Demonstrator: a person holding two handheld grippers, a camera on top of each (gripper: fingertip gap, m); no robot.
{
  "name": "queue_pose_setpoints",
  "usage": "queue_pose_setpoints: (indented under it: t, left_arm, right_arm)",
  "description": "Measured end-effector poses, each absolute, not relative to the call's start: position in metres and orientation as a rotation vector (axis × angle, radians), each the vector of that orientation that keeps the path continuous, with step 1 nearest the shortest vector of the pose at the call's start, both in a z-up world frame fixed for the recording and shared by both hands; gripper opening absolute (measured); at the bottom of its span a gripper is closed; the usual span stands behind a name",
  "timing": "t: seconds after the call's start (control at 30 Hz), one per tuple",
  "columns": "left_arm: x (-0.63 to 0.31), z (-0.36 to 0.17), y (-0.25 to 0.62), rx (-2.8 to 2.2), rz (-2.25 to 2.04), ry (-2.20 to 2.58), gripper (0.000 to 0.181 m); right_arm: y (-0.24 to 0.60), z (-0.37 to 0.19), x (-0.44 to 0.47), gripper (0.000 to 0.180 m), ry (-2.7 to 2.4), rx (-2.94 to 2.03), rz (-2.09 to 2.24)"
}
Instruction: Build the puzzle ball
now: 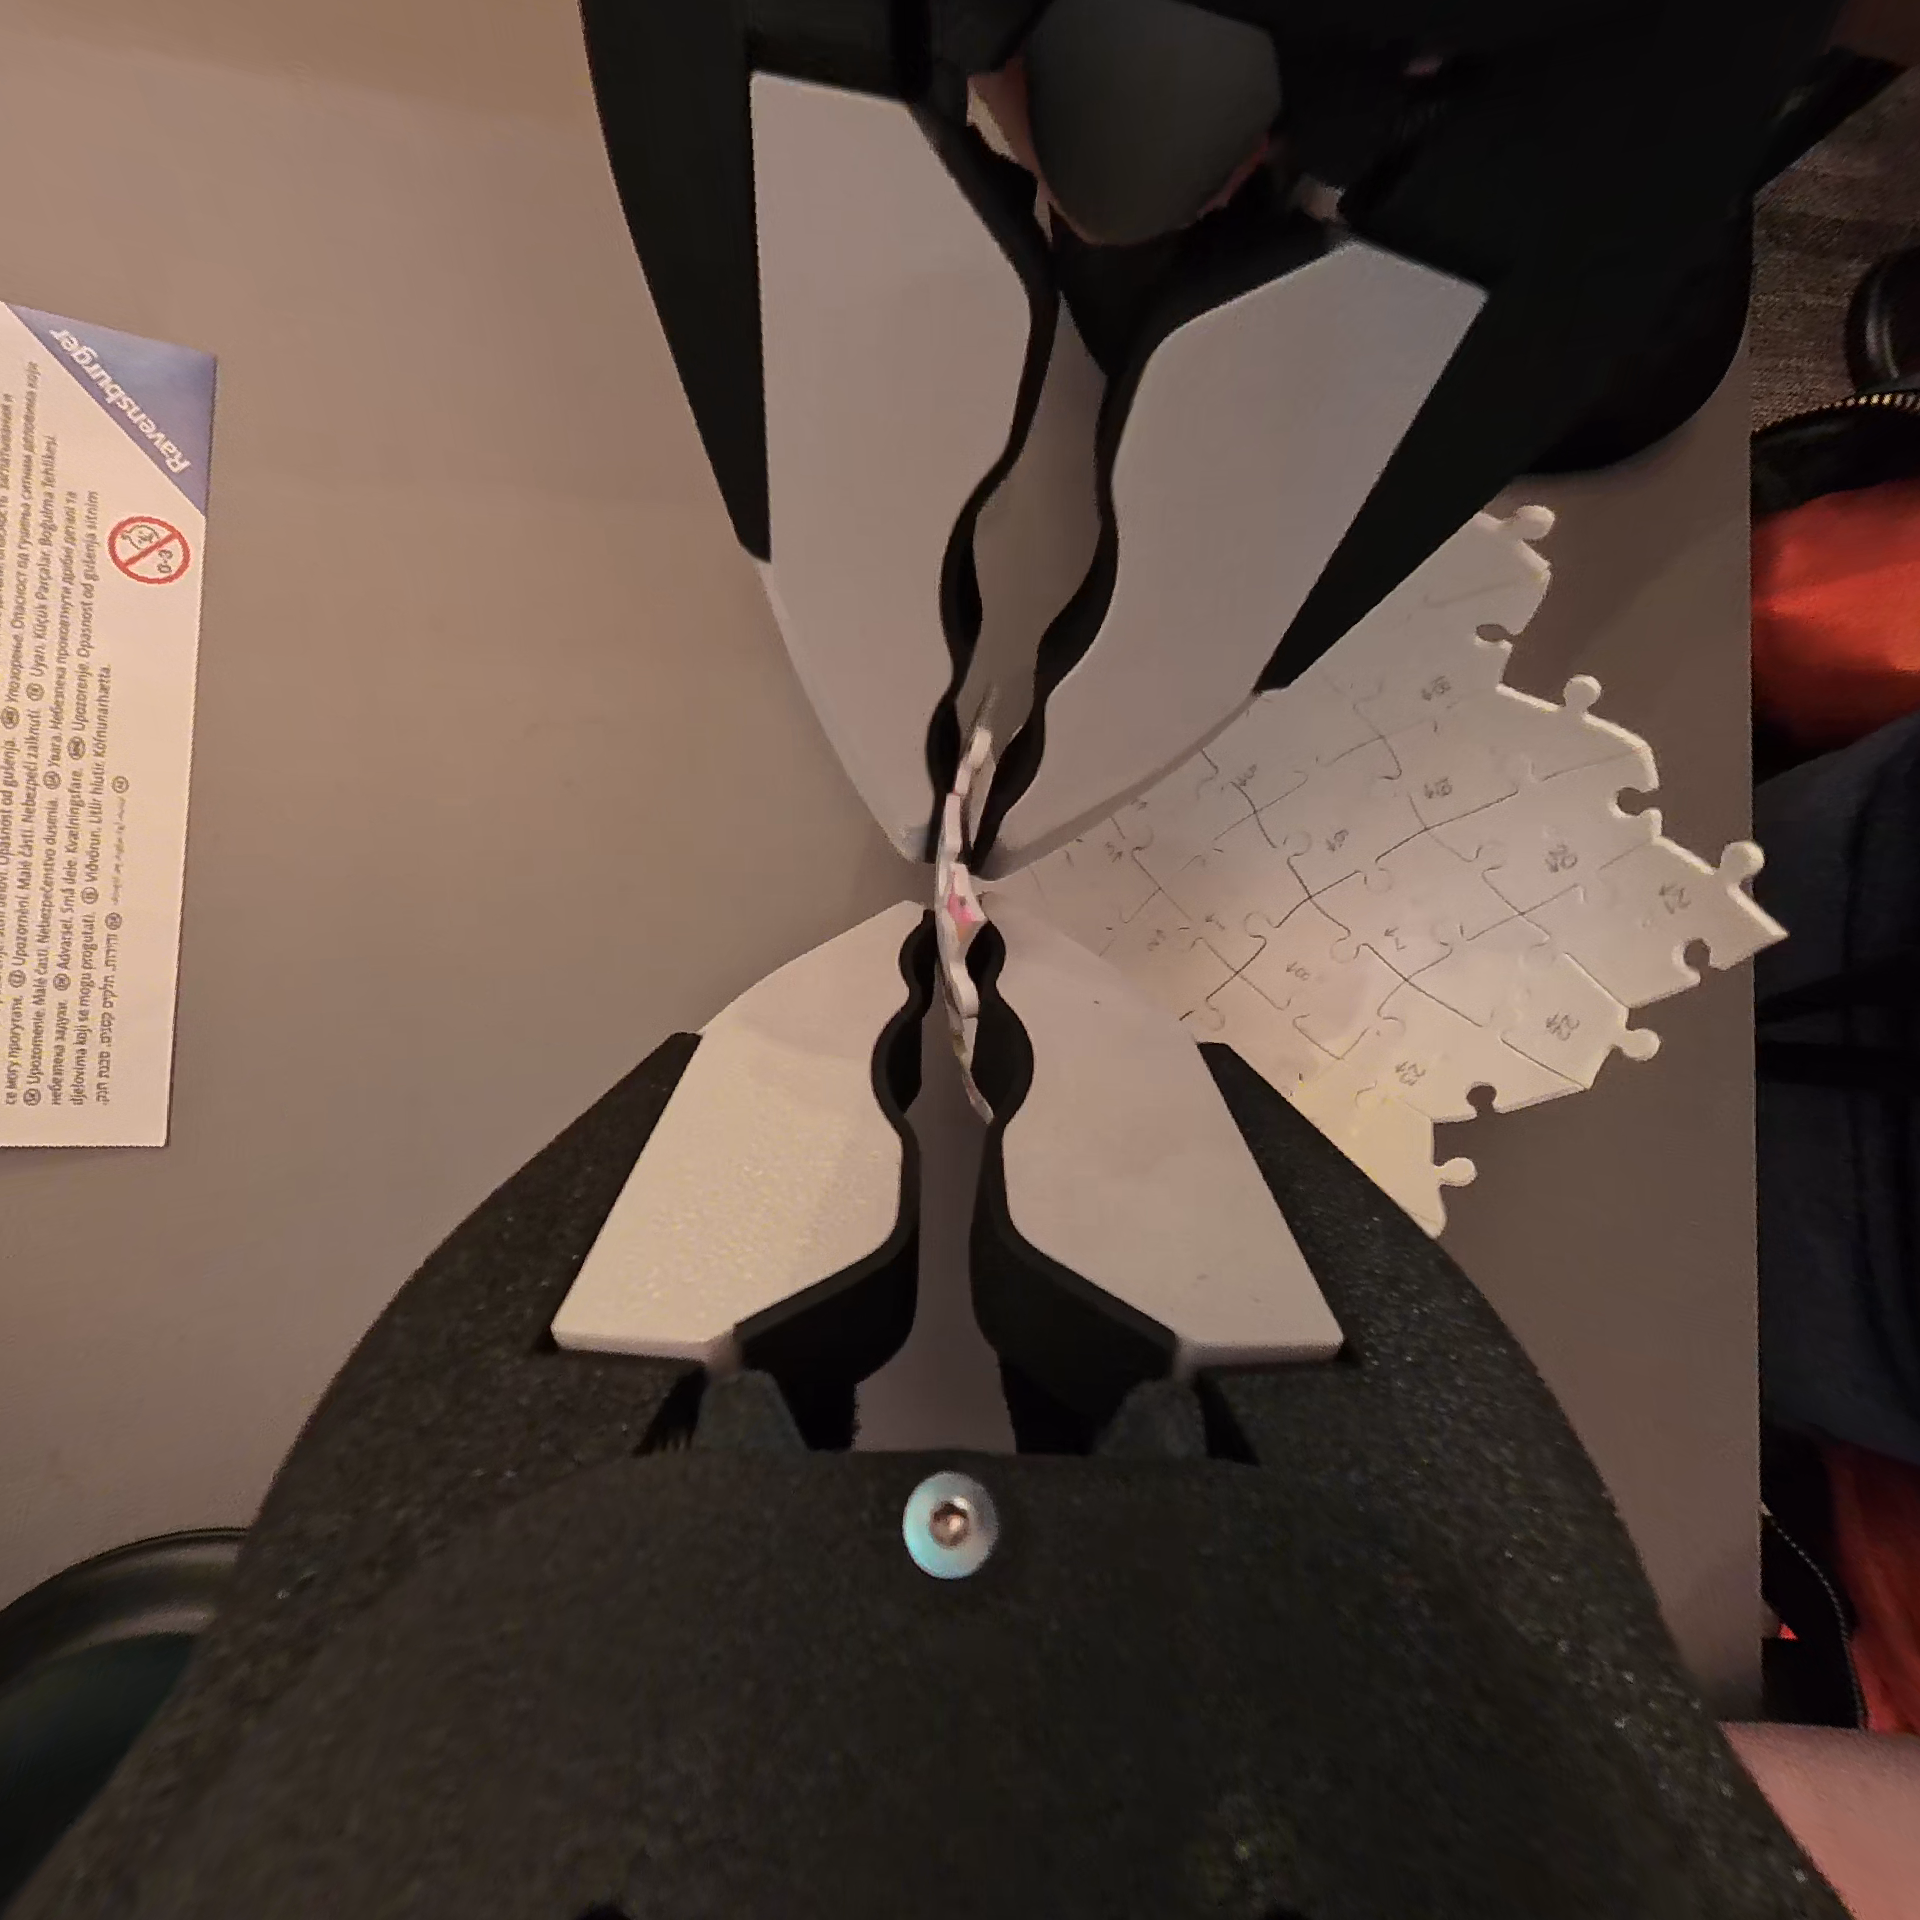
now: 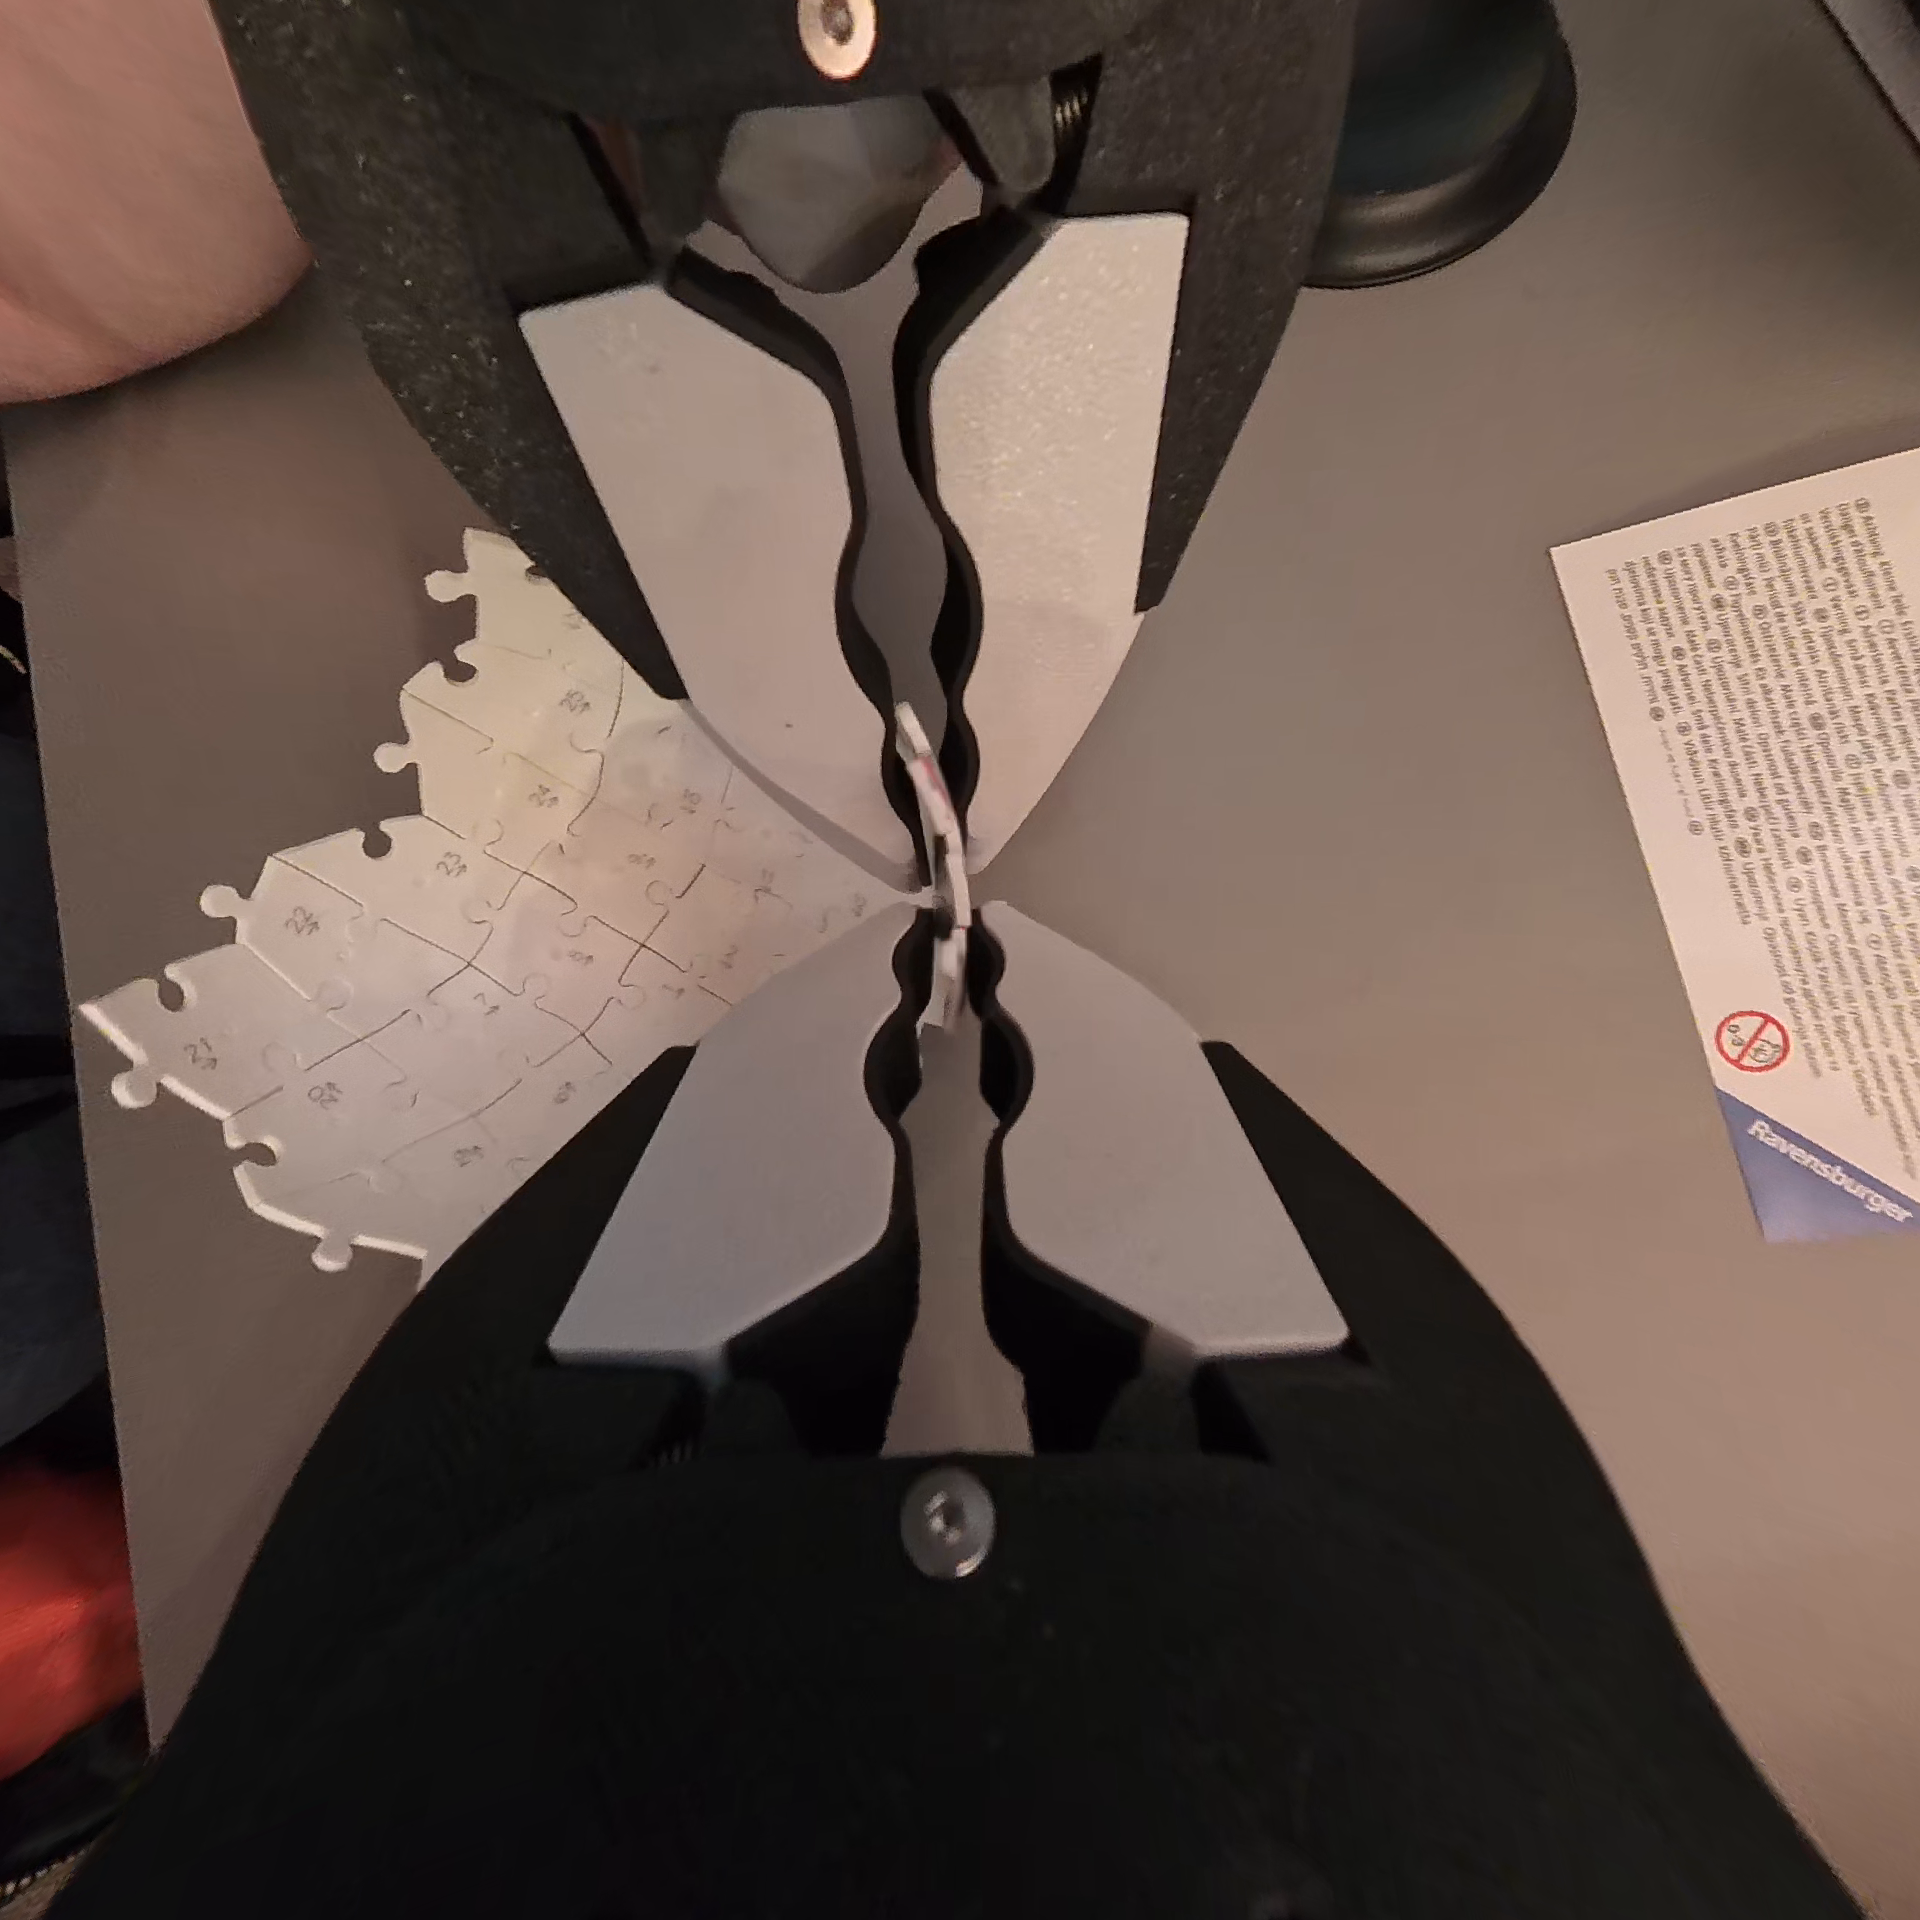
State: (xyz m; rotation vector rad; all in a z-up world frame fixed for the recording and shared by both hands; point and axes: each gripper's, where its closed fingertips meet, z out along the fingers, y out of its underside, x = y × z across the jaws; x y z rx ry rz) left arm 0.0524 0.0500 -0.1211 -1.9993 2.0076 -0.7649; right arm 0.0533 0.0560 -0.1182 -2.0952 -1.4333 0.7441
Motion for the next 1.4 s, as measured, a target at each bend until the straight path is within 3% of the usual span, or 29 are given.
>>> queue_pose_setpoints:
  t: [0.4, 0.6, 0.8, 1.4]
  left_arm:
    - [0.052, -0.122, 0.05, -1.99, -0.744, 2.017, 0.006]
    - [0.053, -0.121, 0.05, -1.994, -0.752, 2.01, 0.004]
    - [0.054, -0.121, 0.05, -1.99, -0.744, 2.012, 0.004]
    - [0.051, -0.121, 0.051, -2.031, -0.737, 1.988, 0.013]
  right_arm:
    - [0.055, -0.119, 0.053, 0.005, -1.455, -2.095, 0.707]
    - [0.054, -0.126, 0.06, 0.016, -1.48, -2.128, 0.658]
    - [0.05, -0.127, 0.058, 0.007, -1.474, -2.141, 0.716]
    - [0.052, -0.13, 0.056, 0.005, -1.394, -2.187, 0.729]
